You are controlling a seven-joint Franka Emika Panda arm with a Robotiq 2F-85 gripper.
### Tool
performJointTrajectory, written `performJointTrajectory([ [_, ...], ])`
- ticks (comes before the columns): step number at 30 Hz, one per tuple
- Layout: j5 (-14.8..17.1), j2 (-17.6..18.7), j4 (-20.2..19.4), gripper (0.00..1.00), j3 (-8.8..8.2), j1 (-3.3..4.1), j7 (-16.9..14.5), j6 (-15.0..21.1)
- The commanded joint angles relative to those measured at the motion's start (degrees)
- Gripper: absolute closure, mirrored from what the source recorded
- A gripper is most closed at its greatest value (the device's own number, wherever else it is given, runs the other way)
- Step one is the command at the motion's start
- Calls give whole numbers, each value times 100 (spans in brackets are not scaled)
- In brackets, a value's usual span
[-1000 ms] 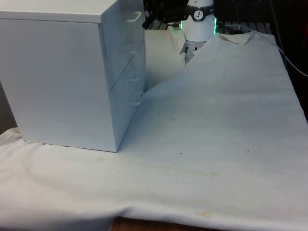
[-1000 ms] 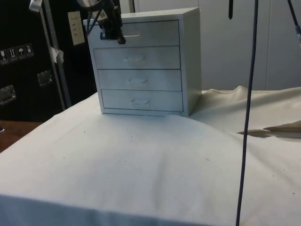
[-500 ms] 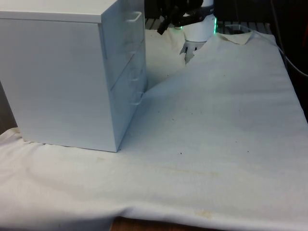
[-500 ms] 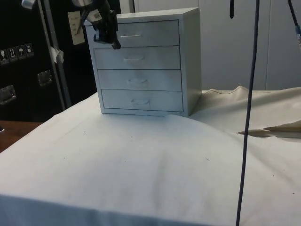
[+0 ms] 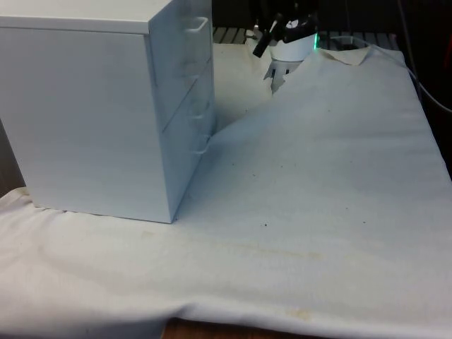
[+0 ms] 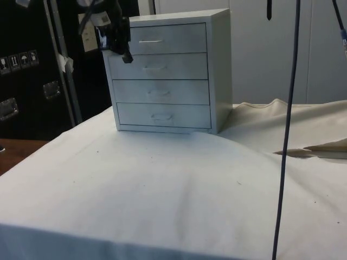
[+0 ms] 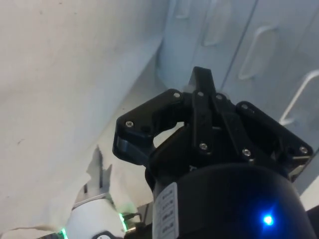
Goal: Open the drawer, then close it.
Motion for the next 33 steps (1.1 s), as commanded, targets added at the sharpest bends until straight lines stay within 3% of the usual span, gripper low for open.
performJointTrajectory([
  [1,97,-40,-6,100,40,0,-6,23],
  [8,286,-34,40,100,97,29,17,6],
  [19,481,6,80,100,132,0,-34,34],
  [23,430,11,74,80,109,29,-6,29],
  [25,476,17,86,74,132,0,-46,46],
  [30,476,23,86,40,132,0,-52,46],
  [33,476,23,86,26,132,0,-57,52],
])
